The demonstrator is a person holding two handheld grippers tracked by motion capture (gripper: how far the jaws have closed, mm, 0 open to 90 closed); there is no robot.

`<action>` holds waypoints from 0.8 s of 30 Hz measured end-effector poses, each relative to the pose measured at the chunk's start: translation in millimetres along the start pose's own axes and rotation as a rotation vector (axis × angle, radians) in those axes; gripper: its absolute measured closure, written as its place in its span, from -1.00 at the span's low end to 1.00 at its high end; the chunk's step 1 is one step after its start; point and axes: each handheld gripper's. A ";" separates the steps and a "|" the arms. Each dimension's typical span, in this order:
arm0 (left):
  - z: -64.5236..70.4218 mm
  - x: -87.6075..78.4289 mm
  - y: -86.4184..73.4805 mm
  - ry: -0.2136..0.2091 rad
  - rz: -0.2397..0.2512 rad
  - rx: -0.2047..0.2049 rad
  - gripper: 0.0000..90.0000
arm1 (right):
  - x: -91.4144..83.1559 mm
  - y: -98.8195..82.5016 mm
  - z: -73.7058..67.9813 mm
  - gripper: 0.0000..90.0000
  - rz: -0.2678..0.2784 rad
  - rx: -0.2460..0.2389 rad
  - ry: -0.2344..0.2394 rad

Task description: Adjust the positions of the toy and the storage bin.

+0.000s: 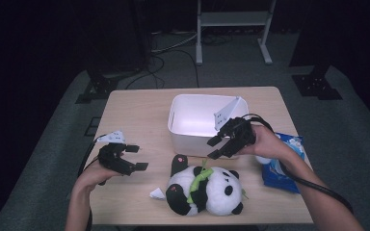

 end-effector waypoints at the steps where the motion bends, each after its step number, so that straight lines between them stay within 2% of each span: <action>1: -0.3 0.0 -0.2 -0.001 0.001 -0.002 -0.79 | 2.5 0.1 -0.8 0.08 -0.003 -0.004 0.009; 8: -3.4 -3.0 -3.4 0.013 -0.002 -0.009 -0.79 | 13.8 -1.0 -3.4 0.04 -0.011 -0.017 0.037; 24: -6.9 -5.6 -6.8 0.028 -0.007 -0.023 -0.81 | 39.6 -5.0 -6.7 -0.15 -0.032 0.000 0.109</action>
Point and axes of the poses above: each handheld gripper's, and its own axes: x roughly forward along the jaws, y roughly out of its top, z roughly to its right, and after that the axes turned 5 degrees about -z, right-handed
